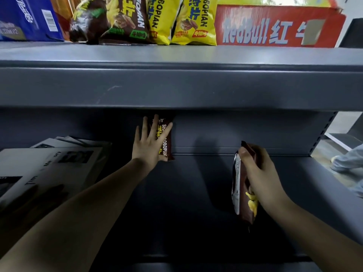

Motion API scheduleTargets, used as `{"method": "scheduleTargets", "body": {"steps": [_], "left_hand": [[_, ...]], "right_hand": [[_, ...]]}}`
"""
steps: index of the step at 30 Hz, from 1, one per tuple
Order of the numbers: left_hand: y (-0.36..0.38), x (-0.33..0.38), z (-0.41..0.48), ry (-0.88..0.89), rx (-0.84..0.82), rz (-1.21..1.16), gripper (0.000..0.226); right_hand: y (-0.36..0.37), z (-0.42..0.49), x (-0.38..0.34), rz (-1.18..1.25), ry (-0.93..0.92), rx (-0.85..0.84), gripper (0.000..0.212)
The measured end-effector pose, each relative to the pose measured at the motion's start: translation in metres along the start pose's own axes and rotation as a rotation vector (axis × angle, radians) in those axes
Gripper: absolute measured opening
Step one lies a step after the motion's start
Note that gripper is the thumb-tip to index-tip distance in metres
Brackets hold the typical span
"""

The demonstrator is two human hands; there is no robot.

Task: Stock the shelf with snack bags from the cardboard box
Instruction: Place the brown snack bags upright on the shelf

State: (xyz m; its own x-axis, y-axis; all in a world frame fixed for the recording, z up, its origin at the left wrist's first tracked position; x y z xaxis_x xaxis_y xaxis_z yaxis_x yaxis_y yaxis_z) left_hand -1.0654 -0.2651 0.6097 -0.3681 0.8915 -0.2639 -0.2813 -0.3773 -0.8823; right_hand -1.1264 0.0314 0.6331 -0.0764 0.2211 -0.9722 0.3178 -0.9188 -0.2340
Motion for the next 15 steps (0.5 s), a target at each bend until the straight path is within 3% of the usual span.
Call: {"method": "scheduleTargets", "body": {"steps": [6,9,11,15], "left_hand": [[-0.028,0.006,-0.018,0.056,0.168,-0.101,0.104],[-0.032,0.019,-0.035,0.198,0.172,-0.236,0.095],[-0.036,0.03,-0.051,0.259,0.169,-0.392,0.084],[-0.04,0.04,-0.076,0.193,0.127,-0.782,0.073]], "right_hand": [[0.017,-0.005,-0.013,0.004,-0.035,-0.01,0.038],[0.039,0.003,-0.021,-0.034,-0.067,0.004,0.05],[0.058,0.008,-0.026,-0.044,-0.075,-0.015,0.06],[0.097,0.015,-0.038,-0.099,-0.101,-0.016,0.069]]}}
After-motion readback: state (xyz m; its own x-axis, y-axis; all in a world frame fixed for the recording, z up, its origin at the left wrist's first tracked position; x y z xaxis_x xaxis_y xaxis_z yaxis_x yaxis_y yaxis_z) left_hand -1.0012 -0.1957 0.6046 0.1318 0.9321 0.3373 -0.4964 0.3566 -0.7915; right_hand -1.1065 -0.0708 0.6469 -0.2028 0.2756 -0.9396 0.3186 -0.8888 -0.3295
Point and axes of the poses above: each hand's wrist, its own z-axis towards the middle knuckle, its own y-axis out of the palm, x = y × z, the point moved 6 cm from there along z, towards the middle knuckle, and after that the axes turned 8 degrees about y, right-handed, at the moved point
